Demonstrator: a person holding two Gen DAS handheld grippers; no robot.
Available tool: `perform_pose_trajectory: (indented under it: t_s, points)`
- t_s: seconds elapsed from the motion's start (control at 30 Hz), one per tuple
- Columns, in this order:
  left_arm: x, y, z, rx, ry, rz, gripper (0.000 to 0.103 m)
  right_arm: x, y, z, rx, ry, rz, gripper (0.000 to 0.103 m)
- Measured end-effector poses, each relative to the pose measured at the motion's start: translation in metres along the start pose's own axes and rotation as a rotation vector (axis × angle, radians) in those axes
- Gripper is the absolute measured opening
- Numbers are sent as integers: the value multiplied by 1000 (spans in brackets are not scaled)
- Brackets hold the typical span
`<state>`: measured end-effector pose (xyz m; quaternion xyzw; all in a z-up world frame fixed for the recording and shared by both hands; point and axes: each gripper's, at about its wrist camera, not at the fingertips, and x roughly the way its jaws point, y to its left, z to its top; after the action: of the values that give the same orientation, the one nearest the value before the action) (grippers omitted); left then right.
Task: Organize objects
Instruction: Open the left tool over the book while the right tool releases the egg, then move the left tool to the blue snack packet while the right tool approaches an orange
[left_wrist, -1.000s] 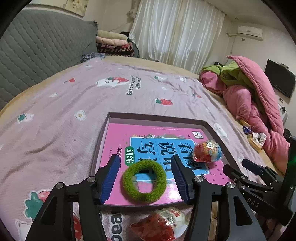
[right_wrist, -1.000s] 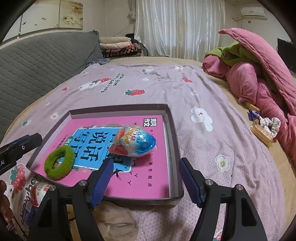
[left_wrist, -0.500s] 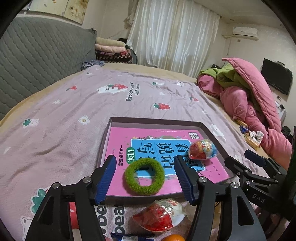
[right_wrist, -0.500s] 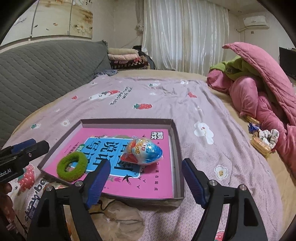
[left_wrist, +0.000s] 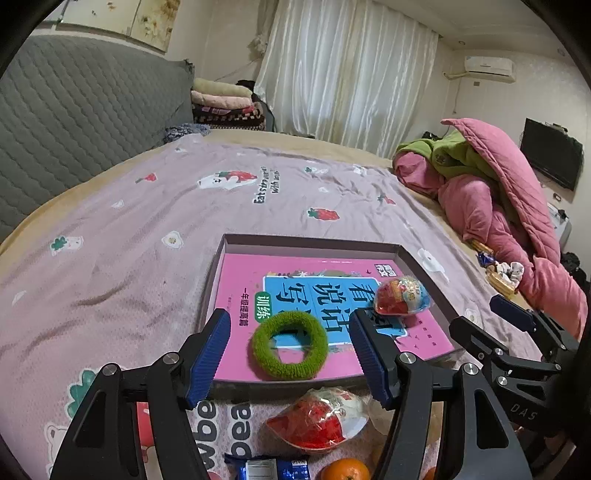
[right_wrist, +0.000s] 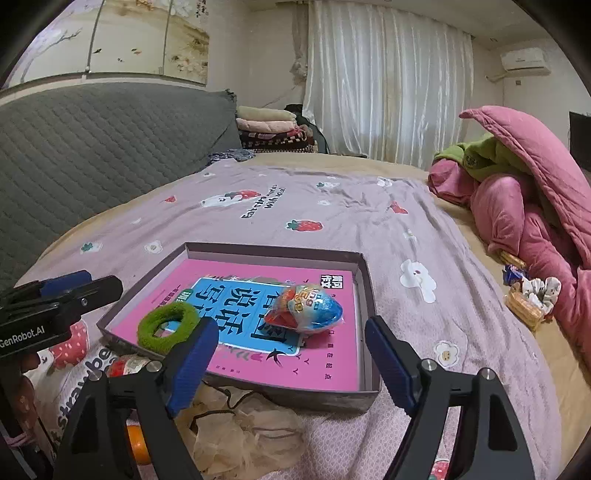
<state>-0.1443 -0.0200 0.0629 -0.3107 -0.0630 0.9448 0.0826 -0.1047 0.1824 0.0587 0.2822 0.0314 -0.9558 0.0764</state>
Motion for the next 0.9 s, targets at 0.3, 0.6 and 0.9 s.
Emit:
perform_pose_trajectory:
  t_s: [0.3, 0.6, 0.9]
  points:
    - [-6, 1, -6, 10, 0, 10, 68, -7, 8, -4, -35, 0, 12, 81]
    - [-12, 19, -21, -7, 39, -6, 68, -15, 9, -11, -77, 10, 19, 81]
    - [-22, 25, -32, 29, 41, 13, 68, -21, 13, -21, -90, 17, 34, 81]
